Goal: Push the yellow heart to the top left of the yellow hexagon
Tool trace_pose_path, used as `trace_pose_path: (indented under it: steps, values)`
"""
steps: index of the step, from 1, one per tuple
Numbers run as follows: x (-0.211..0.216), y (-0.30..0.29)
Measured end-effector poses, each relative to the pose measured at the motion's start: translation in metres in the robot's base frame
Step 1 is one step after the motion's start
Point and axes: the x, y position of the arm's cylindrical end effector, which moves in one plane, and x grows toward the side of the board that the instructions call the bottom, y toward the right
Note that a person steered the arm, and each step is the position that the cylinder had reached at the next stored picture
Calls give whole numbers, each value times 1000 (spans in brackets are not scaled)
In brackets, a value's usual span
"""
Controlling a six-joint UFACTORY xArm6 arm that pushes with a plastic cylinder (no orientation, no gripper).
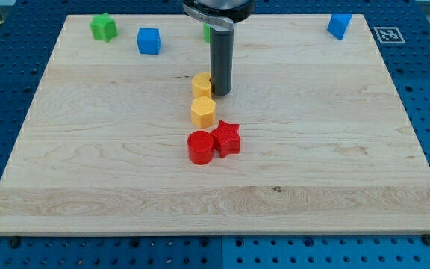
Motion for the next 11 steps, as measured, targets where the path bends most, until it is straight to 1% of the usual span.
trace_pose_path:
  steps: [3, 7, 8, 9, 10, 11]
  values:
    - [4, 0]
    - [6, -35]
    - [-17, -37]
    - [-13, -40]
    - [2, -46]
    - [2, -46]
